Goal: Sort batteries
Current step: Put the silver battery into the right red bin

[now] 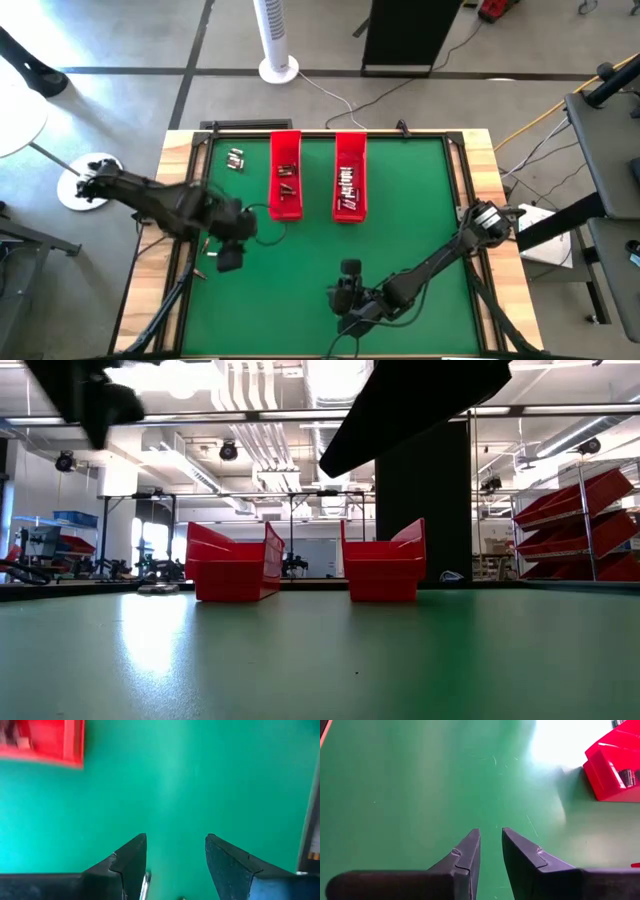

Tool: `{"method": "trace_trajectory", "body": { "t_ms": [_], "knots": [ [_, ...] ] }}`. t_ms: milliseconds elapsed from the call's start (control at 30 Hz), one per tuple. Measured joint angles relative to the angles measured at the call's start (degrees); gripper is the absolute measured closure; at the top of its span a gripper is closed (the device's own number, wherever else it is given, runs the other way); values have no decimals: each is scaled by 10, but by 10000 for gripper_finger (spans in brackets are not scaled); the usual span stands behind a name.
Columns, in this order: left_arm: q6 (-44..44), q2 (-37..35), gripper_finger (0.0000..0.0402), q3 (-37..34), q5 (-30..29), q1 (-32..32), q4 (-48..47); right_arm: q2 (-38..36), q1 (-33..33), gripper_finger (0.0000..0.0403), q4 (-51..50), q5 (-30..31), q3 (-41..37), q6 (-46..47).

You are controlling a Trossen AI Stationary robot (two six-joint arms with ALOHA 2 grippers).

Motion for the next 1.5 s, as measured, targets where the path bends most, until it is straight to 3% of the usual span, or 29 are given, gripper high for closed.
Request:
{"method": "trace_trajectory", "body": {
  "t_ms": [233, 567, 967, 1267, 1367, 1500],
  "knots": [
    [-95, -15, 223, -134, -8, -75, 12, 0, -10, 317, 0, 1, 0, -4],
    [-139, -19, 244, -279, 29, -80, 77, 0, -19, 317, 1, 1, 0, -16],
    [-130, -13, 245, -339, 36, -80, 113, 0, -22, 344, 1, 0, 0, -20],
    [-166, 2, 249, -372, 63, -80, 140, 0, -22, 331, 0, -1, 0, -20],
    [-166, 11, 271, -372, 62, -80, 142, 0, -22, 325, 0, -1, 0, -20],
    [-168, 22, 339, -369, 48, -80, 143, 0, -22, 317, -3, -1, 0, -30]
  ]
}}
